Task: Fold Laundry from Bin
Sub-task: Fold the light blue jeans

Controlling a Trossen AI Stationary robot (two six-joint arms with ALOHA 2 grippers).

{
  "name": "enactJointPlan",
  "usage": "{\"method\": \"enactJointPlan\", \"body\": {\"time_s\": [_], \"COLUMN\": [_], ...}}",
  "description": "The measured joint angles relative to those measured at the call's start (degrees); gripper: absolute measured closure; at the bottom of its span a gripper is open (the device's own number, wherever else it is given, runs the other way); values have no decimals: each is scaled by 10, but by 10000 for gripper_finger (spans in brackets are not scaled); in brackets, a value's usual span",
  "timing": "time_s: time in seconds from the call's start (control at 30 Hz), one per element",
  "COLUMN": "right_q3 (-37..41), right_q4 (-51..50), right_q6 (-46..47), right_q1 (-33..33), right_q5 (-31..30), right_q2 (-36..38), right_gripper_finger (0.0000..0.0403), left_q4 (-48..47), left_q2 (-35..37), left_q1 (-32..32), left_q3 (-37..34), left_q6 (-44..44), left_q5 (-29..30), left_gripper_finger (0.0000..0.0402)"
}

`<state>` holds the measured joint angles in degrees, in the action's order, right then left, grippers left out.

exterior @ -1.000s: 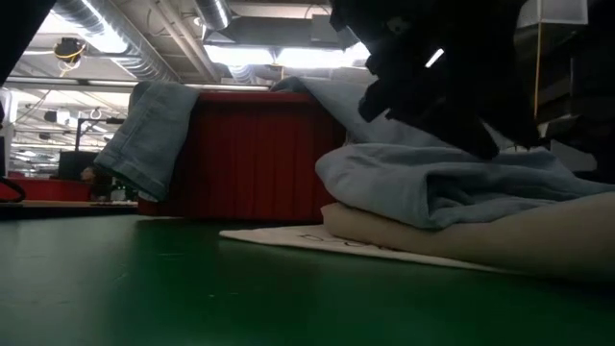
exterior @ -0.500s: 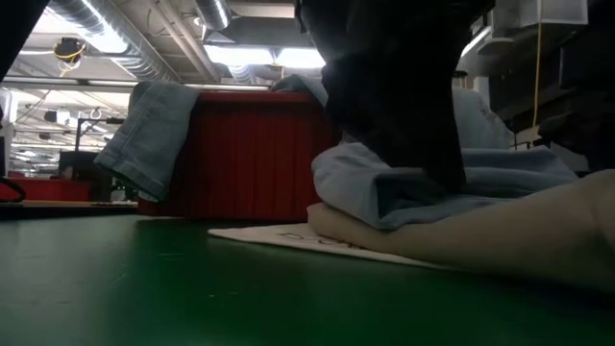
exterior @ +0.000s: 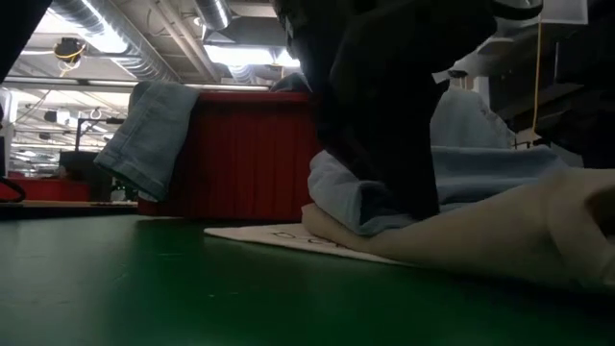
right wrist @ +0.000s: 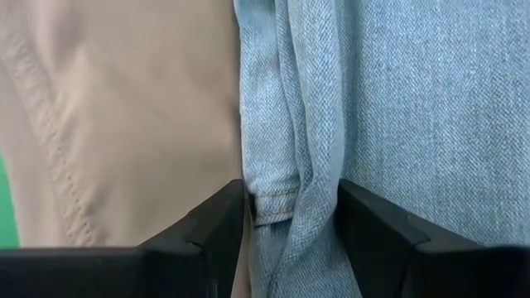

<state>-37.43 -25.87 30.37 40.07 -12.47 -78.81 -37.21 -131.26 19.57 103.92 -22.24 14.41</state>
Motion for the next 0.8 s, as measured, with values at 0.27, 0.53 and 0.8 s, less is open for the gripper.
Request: {"method": "enactJointPlan", "body": {"time_s": [0.27,0.53,0.8], "right_q3": [0,-1,-41], "right_q4": [19,19,-57], "right_q6": [0,0,0], "right_q1": [0,0,0], "right_q5": [-5,14,42], "right_q2": [0,2,13], "right_gripper_finger": [217,217,217], "left_q4": [1,-1,4], "left_q2": [1,1,1], "left_q1": [-1,-1,-1], "left_q3": [-13,-14,-14], "left_q6": [1,1,-26], "left_q5": [4,26,8], "left_gripper_finger": [243,287,382]}}
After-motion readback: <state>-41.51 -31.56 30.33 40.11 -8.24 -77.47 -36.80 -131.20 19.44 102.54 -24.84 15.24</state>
